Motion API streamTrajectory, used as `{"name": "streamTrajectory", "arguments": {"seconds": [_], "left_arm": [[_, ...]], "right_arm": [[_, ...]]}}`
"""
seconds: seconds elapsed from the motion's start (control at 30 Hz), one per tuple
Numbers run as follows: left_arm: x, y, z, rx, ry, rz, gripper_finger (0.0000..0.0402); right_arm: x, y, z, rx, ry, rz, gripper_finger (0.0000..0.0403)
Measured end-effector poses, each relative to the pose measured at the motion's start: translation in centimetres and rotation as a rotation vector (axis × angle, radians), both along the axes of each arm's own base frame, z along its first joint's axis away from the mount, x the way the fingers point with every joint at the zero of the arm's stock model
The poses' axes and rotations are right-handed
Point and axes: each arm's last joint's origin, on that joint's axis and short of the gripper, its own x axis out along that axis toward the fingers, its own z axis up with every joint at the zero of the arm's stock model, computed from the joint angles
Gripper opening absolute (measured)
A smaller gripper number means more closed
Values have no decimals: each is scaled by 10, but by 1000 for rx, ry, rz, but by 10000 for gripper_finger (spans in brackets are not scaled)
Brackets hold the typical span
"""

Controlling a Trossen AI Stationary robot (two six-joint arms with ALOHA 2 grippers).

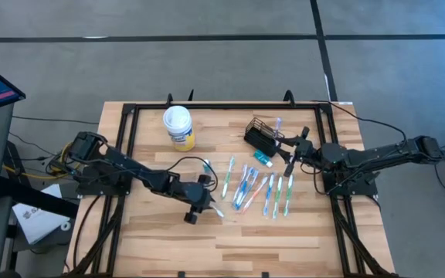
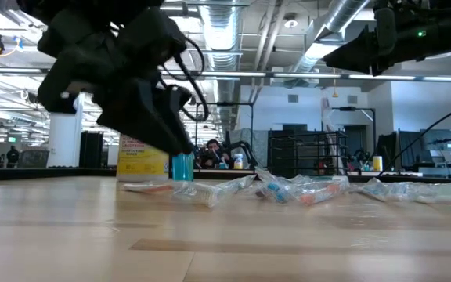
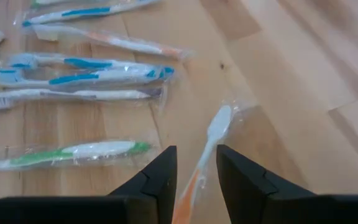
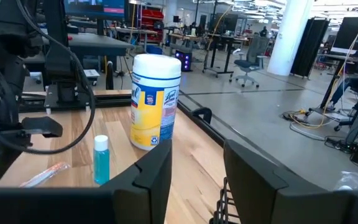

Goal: Pick & Place toothbrushing station
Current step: Put the left orange toothbrush into the black wire organizer

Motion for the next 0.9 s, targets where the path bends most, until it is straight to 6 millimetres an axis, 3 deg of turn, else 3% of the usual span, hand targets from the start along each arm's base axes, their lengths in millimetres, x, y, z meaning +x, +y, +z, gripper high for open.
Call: {"name": "streamTrajectory", "arguments": {"seconds": [0.37,0.67,0.9], "left_arm": [[22,-7,-18,48,66,-34,111],[19,-6,-23,68,134,-37,111],[19,-6,-23,69,142,-35,68]], "right_arm": [[0,0,0,0,-6,0,133],[0,0,0,0,-3,0,132],[0,0,0,1,-3,0,127]]}}
